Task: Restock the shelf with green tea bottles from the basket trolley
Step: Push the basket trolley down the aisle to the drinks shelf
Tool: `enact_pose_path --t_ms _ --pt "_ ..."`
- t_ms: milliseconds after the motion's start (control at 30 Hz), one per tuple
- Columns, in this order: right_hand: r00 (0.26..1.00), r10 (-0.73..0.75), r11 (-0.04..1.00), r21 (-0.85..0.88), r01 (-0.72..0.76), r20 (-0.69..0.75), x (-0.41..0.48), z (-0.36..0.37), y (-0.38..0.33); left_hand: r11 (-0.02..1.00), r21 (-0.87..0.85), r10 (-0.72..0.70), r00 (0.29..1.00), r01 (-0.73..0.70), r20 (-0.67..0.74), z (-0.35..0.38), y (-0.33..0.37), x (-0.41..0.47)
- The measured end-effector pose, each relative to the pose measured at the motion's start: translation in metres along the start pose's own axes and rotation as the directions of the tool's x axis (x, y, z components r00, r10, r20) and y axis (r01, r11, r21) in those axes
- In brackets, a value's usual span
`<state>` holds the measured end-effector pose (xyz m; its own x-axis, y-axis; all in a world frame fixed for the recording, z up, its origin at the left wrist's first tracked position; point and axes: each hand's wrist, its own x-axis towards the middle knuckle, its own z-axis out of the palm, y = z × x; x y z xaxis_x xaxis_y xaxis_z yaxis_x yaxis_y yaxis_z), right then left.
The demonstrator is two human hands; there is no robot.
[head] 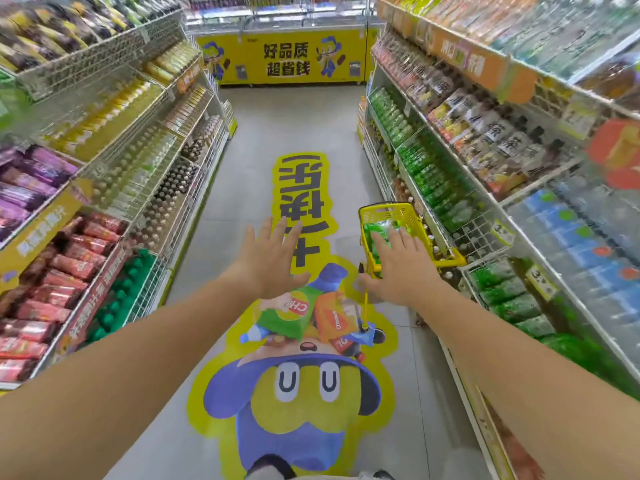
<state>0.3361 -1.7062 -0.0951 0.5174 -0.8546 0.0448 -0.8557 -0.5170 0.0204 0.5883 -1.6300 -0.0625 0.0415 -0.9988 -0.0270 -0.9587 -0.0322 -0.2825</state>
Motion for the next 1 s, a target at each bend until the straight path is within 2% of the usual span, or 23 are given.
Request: enact_pose_path --t_ms 133,400,633,767,1000 --pt "1.0 0.015 0.999 -0.029 -0.015 0.019 0.06 0.006 0.02 0.997 -0.066 -0.031 1.0 0.031 0.002 0.004 -0.01 0.07" --pt "0.99 0.124 0.992 -0.036 -0.122 0.064 0.189 0.034 0.041 0.995 -0.088 0.04 0.997 -0.046 -0.062 0.031 -0.053 0.23" --pt "0.959 0.283 0.959 -0.04 -0.282 0.032 0.315 0.048 0.041 0.973 -0.027 0.225 0.963 -0.231 -0.146 0.046 -0.107 0.384" --pt "0.917 0.398 0.917 0.021 -0.399 0.015 0.375 0.054 0.042 0.943 0.015 0.33 0.93 -0.332 -0.159 0.051 -0.129 0.464" --pt "0.822 0.564 0.822 0.045 -0.568 0.074 0.431 0.063 0.076 0.847 0.103 0.531 0.835 -0.521 -0.143 0.056 -0.103 0.578"
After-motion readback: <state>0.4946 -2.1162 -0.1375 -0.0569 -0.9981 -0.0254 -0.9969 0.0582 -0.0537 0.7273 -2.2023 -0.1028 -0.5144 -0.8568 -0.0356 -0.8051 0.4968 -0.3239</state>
